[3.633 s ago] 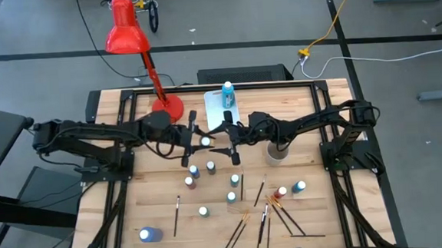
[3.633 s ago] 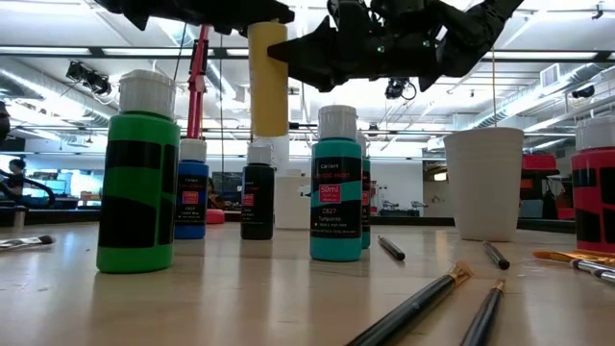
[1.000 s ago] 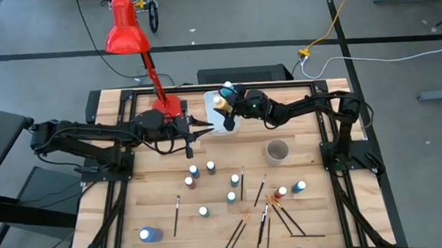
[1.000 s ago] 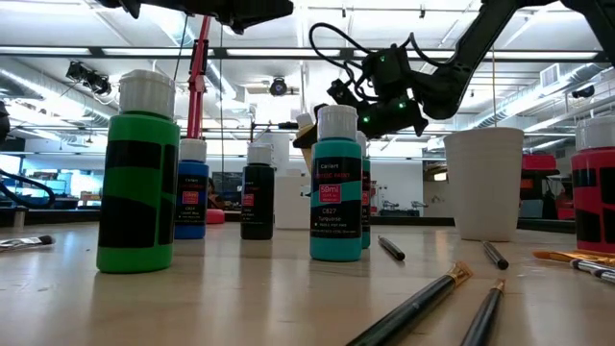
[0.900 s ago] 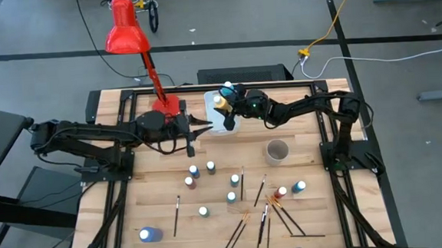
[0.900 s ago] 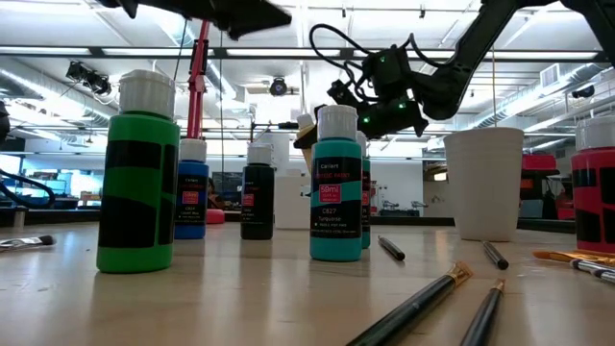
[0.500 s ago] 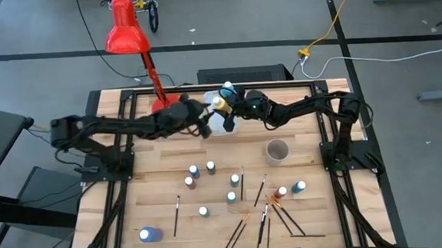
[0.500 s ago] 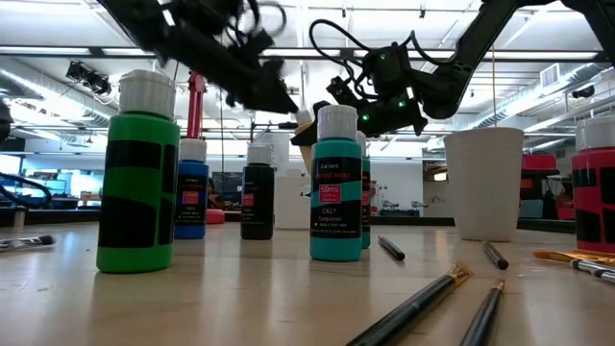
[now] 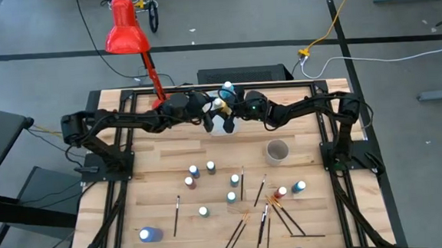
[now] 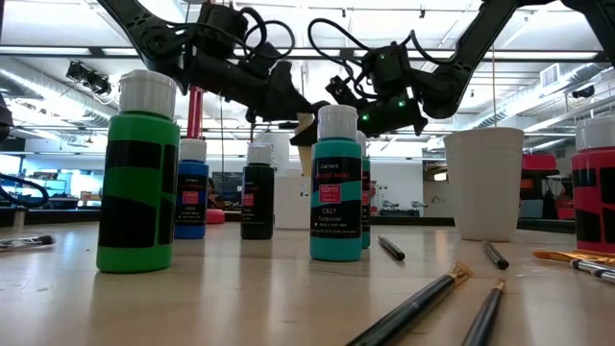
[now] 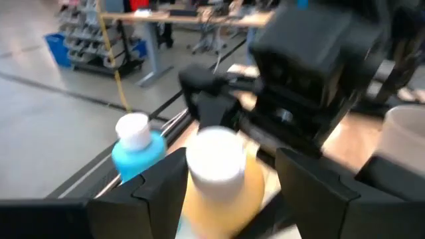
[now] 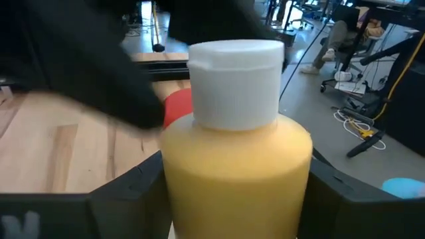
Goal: Pick & Place Paint Supplies
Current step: Put the large yellow paint bottle into the white bin
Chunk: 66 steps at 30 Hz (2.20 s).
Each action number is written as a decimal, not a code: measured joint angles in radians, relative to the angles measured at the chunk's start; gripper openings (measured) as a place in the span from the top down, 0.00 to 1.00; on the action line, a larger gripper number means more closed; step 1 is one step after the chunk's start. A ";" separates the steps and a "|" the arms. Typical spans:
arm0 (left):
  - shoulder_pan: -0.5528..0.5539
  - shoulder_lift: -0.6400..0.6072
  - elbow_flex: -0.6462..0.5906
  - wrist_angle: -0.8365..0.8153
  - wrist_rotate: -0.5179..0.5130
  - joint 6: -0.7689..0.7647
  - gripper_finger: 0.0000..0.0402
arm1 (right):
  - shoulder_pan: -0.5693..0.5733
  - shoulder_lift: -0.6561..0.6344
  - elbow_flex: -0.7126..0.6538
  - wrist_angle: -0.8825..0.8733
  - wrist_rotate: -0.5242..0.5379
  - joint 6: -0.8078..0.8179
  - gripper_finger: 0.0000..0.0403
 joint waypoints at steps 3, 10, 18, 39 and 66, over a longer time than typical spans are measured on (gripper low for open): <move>0.000 0.000 0.001 -0.001 0.005 -0.003 0.44 | 0.000 0.000 0.000 -0.007 -0.002 -0.002 0.44; 0.000 0.000 0.001 -0.004 0.016 -0.004 0.47 | 0.000 0.000 0.000 -0.017 -0.001 -0.002 0.44; 0.000 0.000 0.001 0.001 0.047 -0.004 0.47 | 0.001 0.000 0.000 -0.019 -0.003 -0.003 0.44; -0.002 -0.001 0.001 0.000 0.055 0.018 0.47 | 0.001 -0.002 0.000 -0.046 -0.046 0.023 0.44; -0.004 -0.002 0.001 -0.021 0.003 0.041 0.43 | -0.090 -0.027 0.000 -0.113 -0.019 0.032 0.44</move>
